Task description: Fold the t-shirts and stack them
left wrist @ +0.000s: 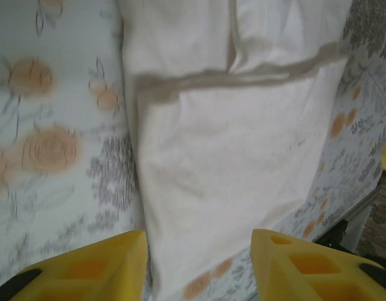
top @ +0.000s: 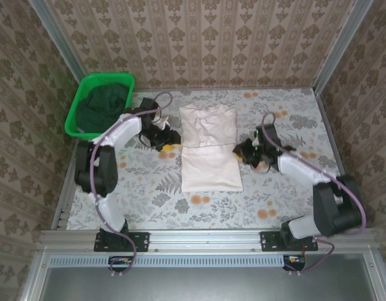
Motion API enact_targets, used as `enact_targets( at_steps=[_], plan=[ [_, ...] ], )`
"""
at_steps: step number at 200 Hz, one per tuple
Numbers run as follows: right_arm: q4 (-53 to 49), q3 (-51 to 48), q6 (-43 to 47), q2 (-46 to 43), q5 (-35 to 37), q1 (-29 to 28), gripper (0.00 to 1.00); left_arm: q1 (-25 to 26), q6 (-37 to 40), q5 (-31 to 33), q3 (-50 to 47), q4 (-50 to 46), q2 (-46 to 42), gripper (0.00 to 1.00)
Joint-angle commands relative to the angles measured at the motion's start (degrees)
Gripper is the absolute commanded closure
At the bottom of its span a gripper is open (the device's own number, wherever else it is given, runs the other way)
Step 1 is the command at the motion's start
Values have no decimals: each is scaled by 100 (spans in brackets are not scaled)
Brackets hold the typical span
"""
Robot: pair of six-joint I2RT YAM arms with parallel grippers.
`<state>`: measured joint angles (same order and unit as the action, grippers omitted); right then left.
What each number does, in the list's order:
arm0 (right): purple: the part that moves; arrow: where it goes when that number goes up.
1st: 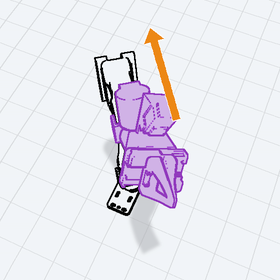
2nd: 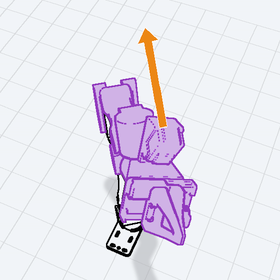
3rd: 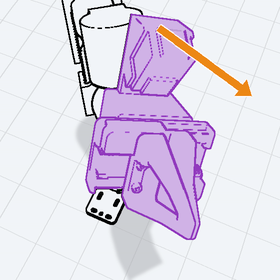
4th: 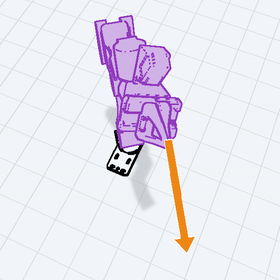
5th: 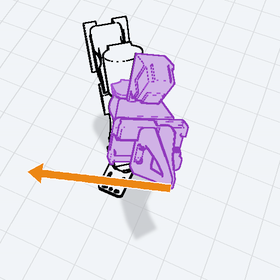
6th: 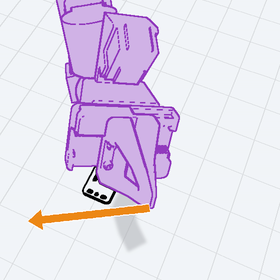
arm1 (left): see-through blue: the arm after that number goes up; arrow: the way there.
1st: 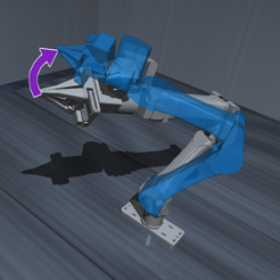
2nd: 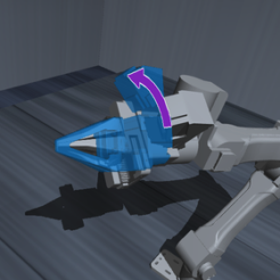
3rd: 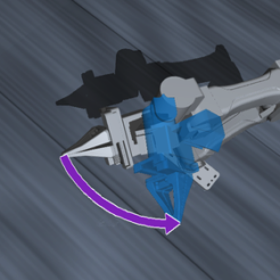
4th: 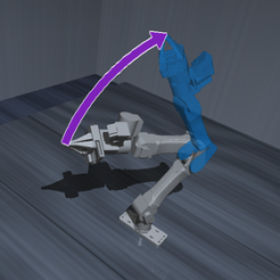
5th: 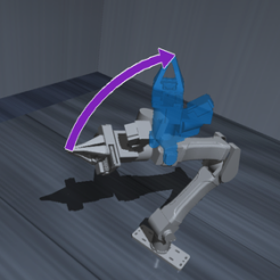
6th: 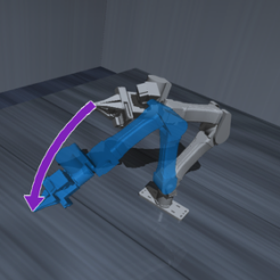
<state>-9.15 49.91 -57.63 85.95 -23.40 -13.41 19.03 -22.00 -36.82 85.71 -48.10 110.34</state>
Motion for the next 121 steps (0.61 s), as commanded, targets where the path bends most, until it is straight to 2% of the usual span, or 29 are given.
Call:
enact_targets(
  at_steps=[1,12,25,40,56,98,121],
  plan=[
    [-906,778,609,894,250,71,79,-32,232,-329,479,-385,754,53],
    [-1287,1317,920,1357,312,75,76,-15,154,-396,616,-265,950,51],
    [-1797,1831,1234,1689,709,76,68,14,103,-413,743,-140,1139,50],
    [-1880,2040,1445,1815,1051,78,60,38,72,-414,875,-137,1319,50],
    [-1990,2199,1664,1981,1177,80,58,62,58,-411,928,-80,1430,50],
    [-2057,2361,1860,2414,895,75,61,127,64,-344,779,57,1494,60],
    [-1912,2359,1851,2560,732,80,68,127,74,-337,692,129,1537,66]
  ],
)
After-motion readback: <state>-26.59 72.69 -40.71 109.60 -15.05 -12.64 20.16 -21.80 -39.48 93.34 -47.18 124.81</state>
